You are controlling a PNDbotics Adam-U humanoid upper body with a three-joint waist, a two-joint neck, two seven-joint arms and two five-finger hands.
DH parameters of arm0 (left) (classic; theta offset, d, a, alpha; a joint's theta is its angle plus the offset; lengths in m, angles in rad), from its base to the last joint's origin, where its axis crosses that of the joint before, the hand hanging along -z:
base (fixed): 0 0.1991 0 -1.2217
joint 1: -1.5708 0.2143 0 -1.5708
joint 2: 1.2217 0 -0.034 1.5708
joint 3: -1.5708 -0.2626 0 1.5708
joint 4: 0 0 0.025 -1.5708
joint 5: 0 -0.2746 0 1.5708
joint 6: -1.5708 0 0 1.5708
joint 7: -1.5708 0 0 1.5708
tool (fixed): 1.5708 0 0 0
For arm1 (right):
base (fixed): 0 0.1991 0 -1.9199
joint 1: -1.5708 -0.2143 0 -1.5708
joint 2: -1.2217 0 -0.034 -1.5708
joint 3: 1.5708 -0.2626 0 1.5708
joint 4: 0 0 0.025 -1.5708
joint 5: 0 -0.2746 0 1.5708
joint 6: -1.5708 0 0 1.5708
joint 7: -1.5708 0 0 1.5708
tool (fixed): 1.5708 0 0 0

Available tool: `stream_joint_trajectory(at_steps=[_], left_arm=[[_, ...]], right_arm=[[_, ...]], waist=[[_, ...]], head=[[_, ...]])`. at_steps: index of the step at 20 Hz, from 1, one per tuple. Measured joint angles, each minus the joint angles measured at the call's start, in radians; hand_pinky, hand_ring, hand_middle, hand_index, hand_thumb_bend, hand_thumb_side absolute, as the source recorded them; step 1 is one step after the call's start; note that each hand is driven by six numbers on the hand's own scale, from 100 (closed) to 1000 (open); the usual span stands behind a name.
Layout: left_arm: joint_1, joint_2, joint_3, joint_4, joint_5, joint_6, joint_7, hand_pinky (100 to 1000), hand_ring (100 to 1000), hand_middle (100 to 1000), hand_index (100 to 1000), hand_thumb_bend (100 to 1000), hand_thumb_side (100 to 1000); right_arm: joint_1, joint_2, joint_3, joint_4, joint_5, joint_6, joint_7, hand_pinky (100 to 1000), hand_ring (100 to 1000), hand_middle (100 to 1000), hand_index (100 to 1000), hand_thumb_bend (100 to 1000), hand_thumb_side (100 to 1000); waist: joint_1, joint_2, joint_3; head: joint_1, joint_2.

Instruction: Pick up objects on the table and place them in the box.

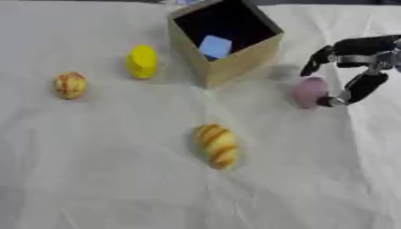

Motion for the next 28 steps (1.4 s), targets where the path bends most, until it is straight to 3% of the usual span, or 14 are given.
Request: stream_joint_trajectory(at_steps=[4,7,10,17,22,28], left_arm=[[0.0,0.0,0.0,0.0,0.002,0.001,-0.002,843,638,628,805,181,776],[-0.001,0.0,0.0,0.0,0.004,0.0,-0.005,843,638,628,805,180,777],[-0.001,-0.001,0.0,0.0,0.005,-0.002,-0.006,843,638,628,805,179,777],[-0.001,-0.001,0.0,0.0,0.005,-0.002,-0.006,843,639,629,805,178,775],[0.0,-0.001,0.0,0.0,0.005,-0.002,-0.007,843,640,629,804,174,776],[0.0,-0.001,-0.003,0.0,0.005,0.001,-0.011,843,639,626,802,172,777]], right_arm=[[0.0,0.005,-0.009,0.018,0.016,-0.013,-0.01,864,800,619,713,375,214],[0.0,0.011,-0.013,0.025,0.017,-0.018,-0.028,854,768,563,655,246,109],[0.001,0.018,-0.02,0.029,0.007,-0.014,-0.057,849,739,537,631,100,100],[-0.007,0.018,-0.054,-0.04,-0.07,0.011,-0.097,854,718,529,635,100,100],[-0.177,0.107,-0.099,-0.021,-0.055,0.022,-0.1,859,724,539,648,107,100],[-0.343,0.285,-0.186,0.21,0.096,-0.023,-0.128,862,732,550,661,126,100]], waist=[[0.0,0.002,0.0],[0.0,0.002,0.0],[0.0,0.002,0.0],[0.0,0.001,-0.001],[0.001,-0.009,-0.002],[0.001,-0.01,0.007]], head=[[0.0,-0.003],[0.0,-0.003],[0.0,-0.003],[0.0,-0.003],[-0.001,-0.003],[-0.008,-0.003]])
